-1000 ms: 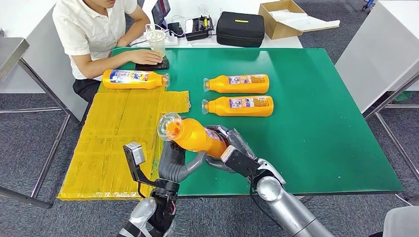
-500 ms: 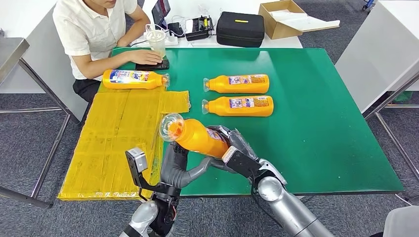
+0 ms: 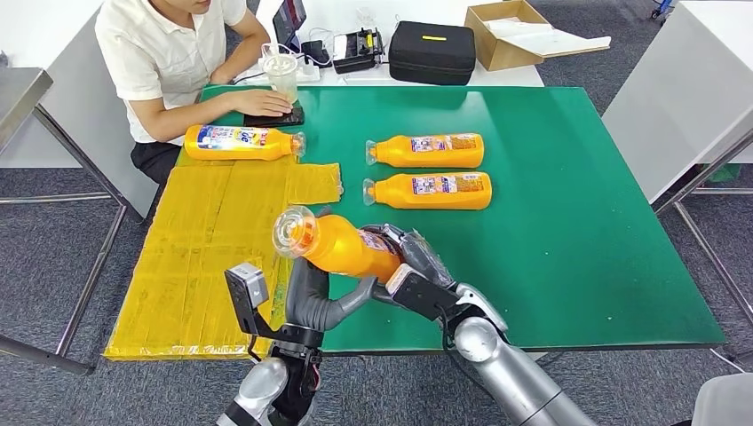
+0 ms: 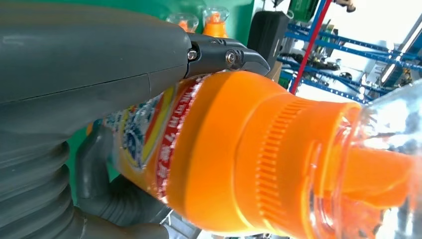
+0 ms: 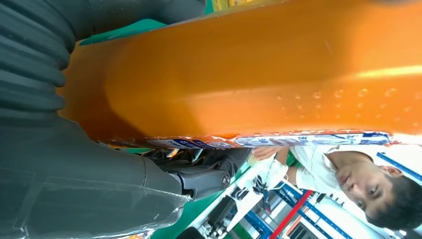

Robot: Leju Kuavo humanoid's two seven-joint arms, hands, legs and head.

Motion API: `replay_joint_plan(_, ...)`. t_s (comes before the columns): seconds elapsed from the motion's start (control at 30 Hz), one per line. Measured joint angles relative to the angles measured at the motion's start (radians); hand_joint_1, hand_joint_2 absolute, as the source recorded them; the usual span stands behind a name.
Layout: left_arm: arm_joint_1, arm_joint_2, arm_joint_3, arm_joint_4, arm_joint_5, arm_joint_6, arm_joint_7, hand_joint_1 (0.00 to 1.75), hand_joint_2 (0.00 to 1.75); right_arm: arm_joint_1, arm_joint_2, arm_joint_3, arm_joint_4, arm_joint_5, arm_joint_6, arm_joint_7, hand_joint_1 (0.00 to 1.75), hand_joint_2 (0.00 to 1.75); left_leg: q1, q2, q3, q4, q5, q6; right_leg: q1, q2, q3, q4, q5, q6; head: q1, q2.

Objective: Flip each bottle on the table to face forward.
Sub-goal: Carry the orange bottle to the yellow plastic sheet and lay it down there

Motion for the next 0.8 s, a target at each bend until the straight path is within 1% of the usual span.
replay_joint_plan(0.23, -0.012, -0.005, 0.003, 0.0, 0.064, -0.007, 0.018, 0.0, 1.75, -0.01, 0.01, 0.027, 0.008, 0.0, -0.005, 0.003, 1.75, 1.75, 0.0, 0.0, 0.0, 0.0, 0.0, 0.0, 0.0, 0.0, 0.0, 0.0, 0.0, 0.0, 0.0, 0.0)
replay_joint_plan(0.27, -0.013, -0.006, 0.004, 0.0, 0.073, -0.01, 0.019, 0.1, 1.75, -0.013, 0.013, 0.032, 0.01, -0.001, -0.006, 0.003, 1.75, 1.75, 0.0, 0.0, 0.0, 0.0, 0.0, 0.0, 0.0, 0.0, 0.0, 0.0, 0.0, 0.0, 0.0, 0.0)
replay_joint_plan(0.3, -0.015, -0.007, 0.005, 0.0, 0.082, -0.011, 0.019, 0.51, 1.75, -0.016, 0.015, 0.038, 0.011, -0.001, -0.006, 0.003, 1.75, 1.75, 0.0, 0.0, 0.0, 0.0, 0.0, 0.0, 0.0, 0.0, 0.0, 0.0, 0.0, 0.0, 0.0, 0.0)
replay_joint_plan(0.37, -0.018, -0.008, 0.008, 0.0, 0.1, -0.013, 0.019, 1.38, 1.75, -0.021, 0.021, 0.048, 0.015, -0.003, -0.002, 0.003, 1.75, 1.75, 0.0, 0.0, 0.0, 0.0, 0.0, 0.0, 0.0, 0.0, 0.0, 0.0, 0.0, 0.0, 0.0, 0.0)
replay_joint_plan(0.4, -0.019, -0.009, 0.011, 0.0, 0.112, -0.016, 0.019, 1.71, 1.75, -0.024, 0.023, 0.053, 0.017, -0.005, 0.002, 0.003, 1.75, 1.75, 0.0, 0.0, 0.0, 0.0, 0.0, 0.0, 0.0, 0.0, 0.0, 0.0, 0.0, 0.0, 0.0, 0.0)
replay_joint_plan(0.43, -0.02, -0.01, 0.014, 0.0, 0.124, -0.018, 0.019, 1.75, 1.75, -0.026, 0.026, 0.058, 0.019, -0.008, 0.006, 0.003, 1.75, 1.75, 0.0, 0.0, 0.0, 0.0, 0.0, 0.0, 0.0, 0.0, 0.0, 0.0, 0.0, 0.0, 0.0, 0.0)
replay_joint_plan(0.7, -0.02, -0.011, 0.035, -0.004, 0.168, -0.04, 0.016, 1.75, 1.75, -0.037, 0.036, 0.073, 0.036, -0.034, 0.002, 0.0, 1.75, 1.75, 0.0, 0.0, 0.0, 0.0, 0.0, 0.0, 0.0, 0.0, 0.0, 0.0, 0.0, 0.0, 0.0, 0.0)
replay_joint_plan(0.73, -0.02, -0.011, 0.037, -0.004, 0.168, -0.041, 0.015, 1.75, 1.75, -0.038, 0.036, 0.075, 0.036, -0.035, 0.001, -0.001, 1.67, 1.75, 0.0, 0.0, 0.0, 0.0, 0.0, 0.0, 0.0, 0.0, 0.0, 0.0, 0.0, 0.0, 0.0, 0.0)
replay_joint_plan(0.8, -0.02, -0.011, 0.042, -0.004, 0.168, -0.041, 0.014, 1.75, 1.75, -0.039, 0.036, 0.078, 0.038, -0.036, 0.001, -0.001, 0.79, 1.75, 0.0, 0.0, 0.0, 0.0, 0.0, 0.0, 0.0, 0.0, 0.0, 0.0, 0.0, 0.0, 0.0, 0.0)
